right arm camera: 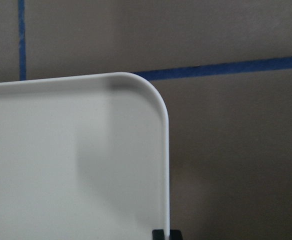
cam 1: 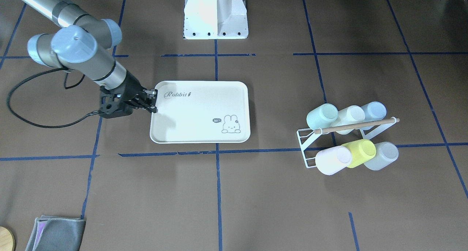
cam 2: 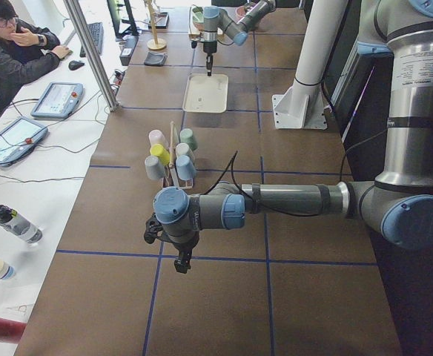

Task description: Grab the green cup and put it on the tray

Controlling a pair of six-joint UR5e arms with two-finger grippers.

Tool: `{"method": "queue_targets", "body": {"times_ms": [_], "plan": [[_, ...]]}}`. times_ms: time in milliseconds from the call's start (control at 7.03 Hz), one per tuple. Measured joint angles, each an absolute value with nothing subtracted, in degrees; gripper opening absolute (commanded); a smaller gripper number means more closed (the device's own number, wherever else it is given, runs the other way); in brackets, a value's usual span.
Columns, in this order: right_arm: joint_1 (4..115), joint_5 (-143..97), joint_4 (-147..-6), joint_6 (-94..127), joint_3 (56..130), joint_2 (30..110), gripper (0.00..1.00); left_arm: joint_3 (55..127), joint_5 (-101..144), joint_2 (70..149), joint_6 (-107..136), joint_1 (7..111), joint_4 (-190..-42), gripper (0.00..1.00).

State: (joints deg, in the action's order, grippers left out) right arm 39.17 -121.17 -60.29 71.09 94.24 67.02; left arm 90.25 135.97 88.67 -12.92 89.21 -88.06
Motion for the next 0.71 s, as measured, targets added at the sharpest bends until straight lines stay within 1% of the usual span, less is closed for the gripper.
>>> {"method": "queue_targets", "body": {"times_ms": [711], "plan": [[32.5,-113.9,-60.4,71.5,92.8,65.5,0.00,90.3,136.0,88.7,-12.9,89.2,-88.1,1.00]]}}
